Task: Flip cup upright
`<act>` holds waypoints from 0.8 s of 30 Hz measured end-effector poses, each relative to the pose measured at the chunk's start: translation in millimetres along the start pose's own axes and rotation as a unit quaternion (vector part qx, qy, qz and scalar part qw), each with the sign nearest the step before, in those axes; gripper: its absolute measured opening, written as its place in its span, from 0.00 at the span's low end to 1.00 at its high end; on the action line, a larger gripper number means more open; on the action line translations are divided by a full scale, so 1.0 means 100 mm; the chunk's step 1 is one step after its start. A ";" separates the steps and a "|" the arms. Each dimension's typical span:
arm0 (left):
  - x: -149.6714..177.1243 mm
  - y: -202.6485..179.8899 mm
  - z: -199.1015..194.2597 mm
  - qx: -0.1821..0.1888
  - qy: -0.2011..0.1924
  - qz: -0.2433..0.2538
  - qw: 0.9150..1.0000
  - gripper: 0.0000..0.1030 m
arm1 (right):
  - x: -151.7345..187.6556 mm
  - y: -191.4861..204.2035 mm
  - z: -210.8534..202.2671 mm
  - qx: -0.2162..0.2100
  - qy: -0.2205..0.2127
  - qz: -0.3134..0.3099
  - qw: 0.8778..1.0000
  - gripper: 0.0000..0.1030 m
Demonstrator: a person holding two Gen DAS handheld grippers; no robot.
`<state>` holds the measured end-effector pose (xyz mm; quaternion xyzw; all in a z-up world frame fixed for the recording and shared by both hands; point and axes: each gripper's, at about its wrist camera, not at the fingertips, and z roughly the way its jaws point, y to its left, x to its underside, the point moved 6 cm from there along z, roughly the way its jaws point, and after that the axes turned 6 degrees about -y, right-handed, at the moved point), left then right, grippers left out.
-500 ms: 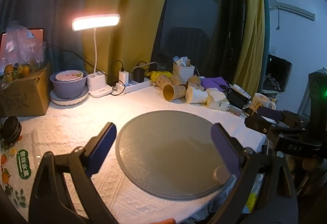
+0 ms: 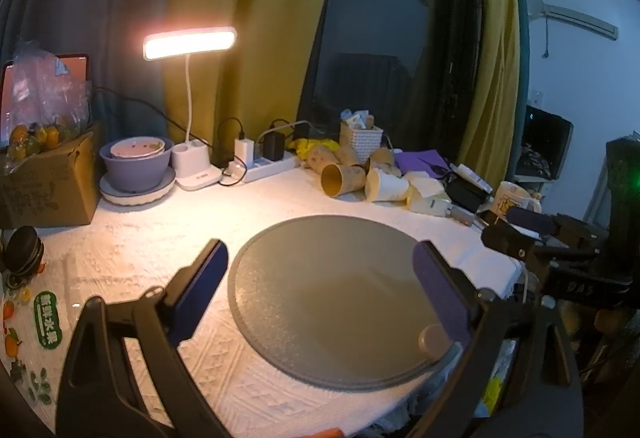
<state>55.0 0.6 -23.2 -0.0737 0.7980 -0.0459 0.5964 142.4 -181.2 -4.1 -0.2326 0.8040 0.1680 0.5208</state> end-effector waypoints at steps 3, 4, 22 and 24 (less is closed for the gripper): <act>0.00 0.00 -0.01 0.000 0.000 0.000 1.000 0.92 | 0.00 0.00 -0.01 0.000 0.000 0.000 1.000 0.73; 0.00 0.00 -0.01 0.000 0.001 0.001 1.000 0.92 | 0.01 -0.01 0.01 -0.001 0.000 0.000 1.000 0.73; 0.02 0.03 0.00 -0.001 0.003 0.001 1.000 0.92 | 0.00 0.02 0.01 -0.002 0.001 -0.001 1.000 0.73; 0.02 0.04 -0.01 0.000 0.003 0.001 1.000 0.92 | 0.00 0.02 0.00 -0.002 0.001 -0.001 1.000 0.73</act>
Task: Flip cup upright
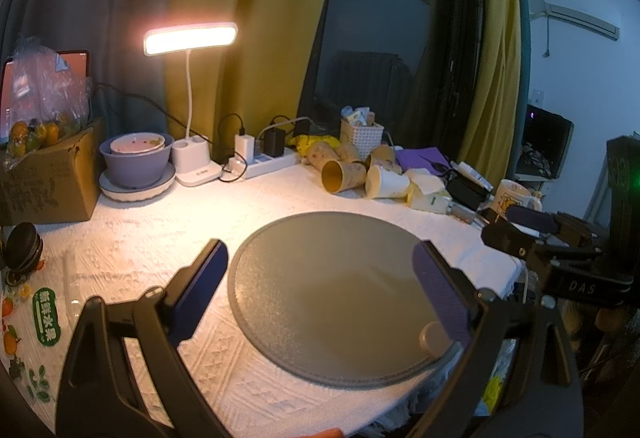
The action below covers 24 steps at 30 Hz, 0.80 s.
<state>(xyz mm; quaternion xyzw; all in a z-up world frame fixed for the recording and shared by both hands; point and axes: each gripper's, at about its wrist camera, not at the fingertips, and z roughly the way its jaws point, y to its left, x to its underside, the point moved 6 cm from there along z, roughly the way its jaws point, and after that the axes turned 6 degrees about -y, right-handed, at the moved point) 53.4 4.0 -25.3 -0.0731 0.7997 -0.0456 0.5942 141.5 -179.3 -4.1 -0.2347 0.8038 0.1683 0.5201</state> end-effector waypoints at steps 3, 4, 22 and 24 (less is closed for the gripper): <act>0.00 0.00 0.01 0.000 0.000 0.001 1.000 0.92 | 0.00 0.00 0.00 0.000 0.000 0.000 1.000 0.73; 0.00 -0.01 0.01 0.000 0.000 0.000 1.000 0.92 | 0.01 0.00 0.00 0.000 0.000 0.000 1.000 0.73; 0.01 0.01 0.02 0.000 0.001 0.000 1.000 0.92 | 0.01 0.01 0.00 -0.001 0.000 -0.001 1.000 0.73; 0.01 0.02 0.02 0.001 0.002 0.000 1.000 0.92 | 0.00 0.01 0.00 -0.001 0.000 -0.001 1.000 0.73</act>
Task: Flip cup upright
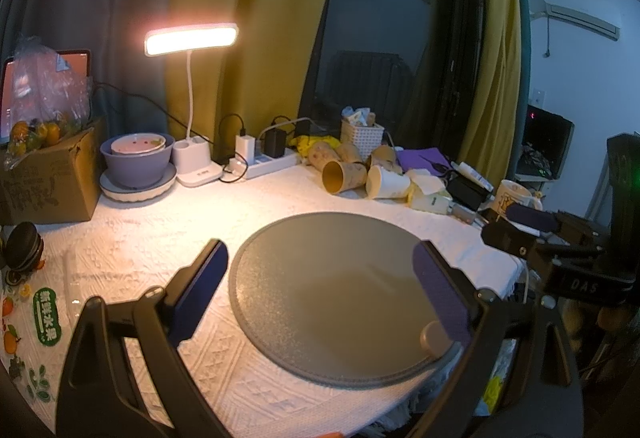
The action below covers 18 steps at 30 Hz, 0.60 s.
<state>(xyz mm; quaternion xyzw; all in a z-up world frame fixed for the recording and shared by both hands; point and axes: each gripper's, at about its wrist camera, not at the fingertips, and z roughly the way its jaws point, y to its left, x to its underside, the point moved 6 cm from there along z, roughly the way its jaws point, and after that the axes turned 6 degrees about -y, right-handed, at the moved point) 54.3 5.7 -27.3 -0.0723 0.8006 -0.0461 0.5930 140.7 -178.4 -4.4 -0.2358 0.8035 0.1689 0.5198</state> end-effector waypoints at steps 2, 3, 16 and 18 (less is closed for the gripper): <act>0.00 0.00 0.00 -0.001 -0.001 0.000 1.000 0.92 | 0.00 0.00 0.00 0.001 0.000 -0.001 1.000 0.73; 0.01 -0.01 0.00 -0.001 -0.001 0.000 1.000 0.92 | 0.00 0.00 0.00 0.000 0.000 0.000 1.000 0.73; 0.01 -0.04 0.02 0.000 0.000 0.001 1.000 0.92 | 0.00 0.04 0.02 0.000 0.000 -0.001 1.000 0.73; 0.01 -0.05 0.02 0.000 0.000 0.001 1.000 0.92 | 0.00 0.05 0.02 -0.001 0.001 -0.002 1.000 0.73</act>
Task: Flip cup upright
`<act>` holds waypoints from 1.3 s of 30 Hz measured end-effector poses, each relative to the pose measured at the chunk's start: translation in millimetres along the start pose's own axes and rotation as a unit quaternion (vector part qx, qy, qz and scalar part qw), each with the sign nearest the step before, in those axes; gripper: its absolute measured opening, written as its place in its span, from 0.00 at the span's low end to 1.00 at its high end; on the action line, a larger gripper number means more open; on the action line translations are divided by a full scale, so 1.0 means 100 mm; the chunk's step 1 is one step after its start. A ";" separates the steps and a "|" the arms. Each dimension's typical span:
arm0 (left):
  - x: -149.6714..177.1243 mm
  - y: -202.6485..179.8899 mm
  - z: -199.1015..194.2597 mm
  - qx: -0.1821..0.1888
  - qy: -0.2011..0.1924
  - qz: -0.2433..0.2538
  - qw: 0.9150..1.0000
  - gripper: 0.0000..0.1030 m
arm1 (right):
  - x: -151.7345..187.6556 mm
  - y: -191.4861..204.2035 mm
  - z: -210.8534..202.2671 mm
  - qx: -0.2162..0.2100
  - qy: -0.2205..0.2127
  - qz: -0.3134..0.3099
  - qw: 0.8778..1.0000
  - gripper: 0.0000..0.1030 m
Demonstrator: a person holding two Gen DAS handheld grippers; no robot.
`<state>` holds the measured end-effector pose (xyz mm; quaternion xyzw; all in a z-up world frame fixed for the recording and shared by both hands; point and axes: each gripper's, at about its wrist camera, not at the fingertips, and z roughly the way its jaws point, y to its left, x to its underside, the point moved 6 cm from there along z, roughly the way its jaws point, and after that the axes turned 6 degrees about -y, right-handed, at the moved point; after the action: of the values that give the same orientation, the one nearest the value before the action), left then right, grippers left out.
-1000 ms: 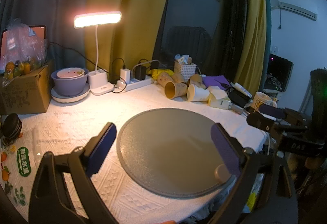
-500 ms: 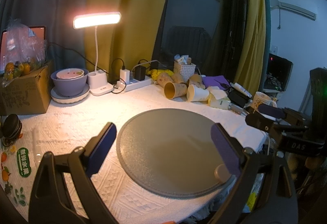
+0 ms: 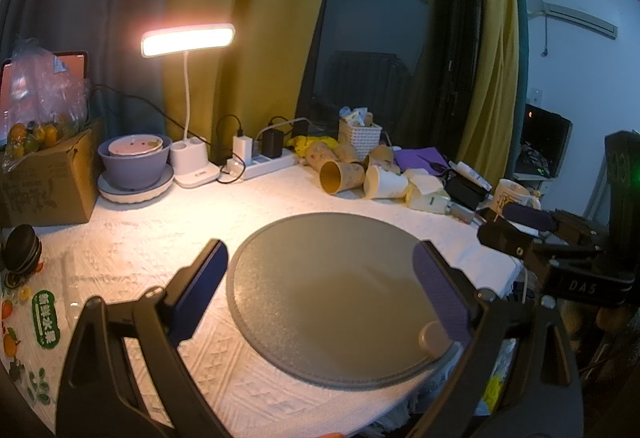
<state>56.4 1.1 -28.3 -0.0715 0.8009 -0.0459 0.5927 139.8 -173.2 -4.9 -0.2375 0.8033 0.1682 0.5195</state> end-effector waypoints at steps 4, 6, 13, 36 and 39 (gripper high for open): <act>-0.01 -0.02 0.00 0.001 0.000 0.001 1.000 0.92 | 0.00 0.01 0.00 0.000 0.000 0.000 1.000 0.73; -0.01 -0.02 0.00 0.001 0.000 0.001 1.000 0.92 | 0.00 0.00 0.00 0.000 0.000 0.001 1.000 0.73; -0.03 -0.06 0.01 0.003 0.003 0.003 1.000 0.92 | 0.00 -0.01 0.01 0.000 0.000 0.001 1.000 0.73; 0.14 -0.11 0.73 0.019 0.071 0.021 0.997 0.92 | 0.15 -0.30 0.50 0.005 0.044 0.036 0.998 0.73; 0.10 -0.12 0.88 0.020 0.076 0.026 0.997 0.92 | 0.13 -0.40 0.59 0.011 0.046 0.041 0.998 0.73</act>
<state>138.6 -11.6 -62.1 -0.0350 0.8440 -0.0515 0.5328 202.3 -178.3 -41.4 -0.2057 0.8375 0.1693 0.4771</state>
